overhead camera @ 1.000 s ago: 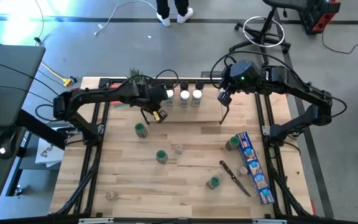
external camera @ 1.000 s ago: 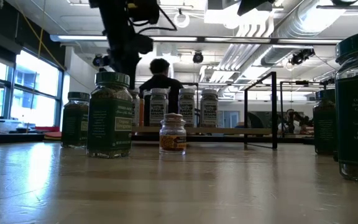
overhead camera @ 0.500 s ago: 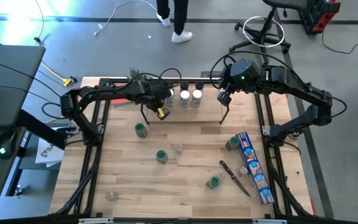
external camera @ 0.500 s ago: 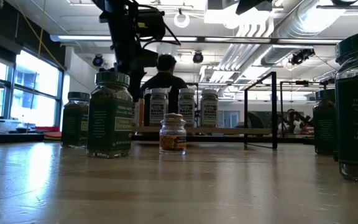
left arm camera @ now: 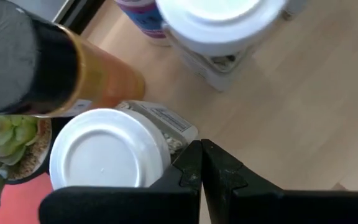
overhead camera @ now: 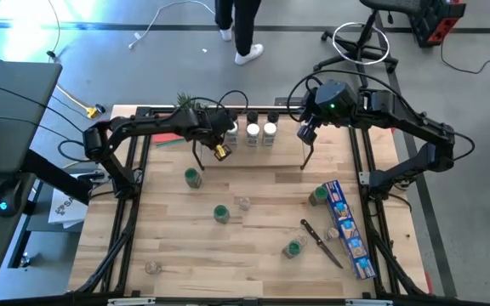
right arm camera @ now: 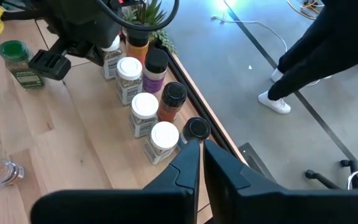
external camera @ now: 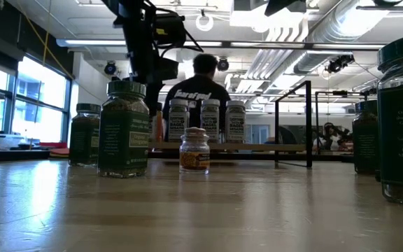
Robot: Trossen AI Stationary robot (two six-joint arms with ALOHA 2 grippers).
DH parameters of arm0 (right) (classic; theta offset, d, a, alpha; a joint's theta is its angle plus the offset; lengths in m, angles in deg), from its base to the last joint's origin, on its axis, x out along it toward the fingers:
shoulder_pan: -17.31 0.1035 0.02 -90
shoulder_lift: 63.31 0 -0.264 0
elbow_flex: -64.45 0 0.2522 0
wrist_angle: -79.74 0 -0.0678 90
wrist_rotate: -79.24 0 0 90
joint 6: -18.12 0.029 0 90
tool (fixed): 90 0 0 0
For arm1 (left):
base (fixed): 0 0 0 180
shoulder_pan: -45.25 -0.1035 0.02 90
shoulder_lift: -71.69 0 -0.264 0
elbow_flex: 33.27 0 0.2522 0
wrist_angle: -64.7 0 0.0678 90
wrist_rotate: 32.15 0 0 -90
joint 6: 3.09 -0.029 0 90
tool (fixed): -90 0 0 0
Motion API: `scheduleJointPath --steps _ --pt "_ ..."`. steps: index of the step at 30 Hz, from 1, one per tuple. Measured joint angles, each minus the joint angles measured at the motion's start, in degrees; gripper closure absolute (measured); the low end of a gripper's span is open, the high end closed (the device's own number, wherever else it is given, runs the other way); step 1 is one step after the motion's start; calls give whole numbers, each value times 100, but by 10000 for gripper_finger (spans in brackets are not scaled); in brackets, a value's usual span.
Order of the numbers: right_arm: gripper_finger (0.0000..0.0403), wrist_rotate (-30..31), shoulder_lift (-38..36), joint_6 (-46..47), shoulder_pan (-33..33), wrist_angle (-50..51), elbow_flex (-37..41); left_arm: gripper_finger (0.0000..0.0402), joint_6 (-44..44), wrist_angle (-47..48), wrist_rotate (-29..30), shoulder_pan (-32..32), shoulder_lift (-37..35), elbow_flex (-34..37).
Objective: Shelf spices
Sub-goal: Adjust the white seasoning bottle
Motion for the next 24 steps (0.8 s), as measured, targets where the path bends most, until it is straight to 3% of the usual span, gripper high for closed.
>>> scheduleJointPath --steps 8,16,24 --pt "389 -2 0 -9 0 -16 0 401 -412 -35 -23 -86 -6 1" --pt "389 -2 0 -66 0 -14 0 401 -805 272 -633 87 -46 1" --pt "389 -4 2 -153 -2 -51 0 401 -1735 326 -218 59 166 -4"
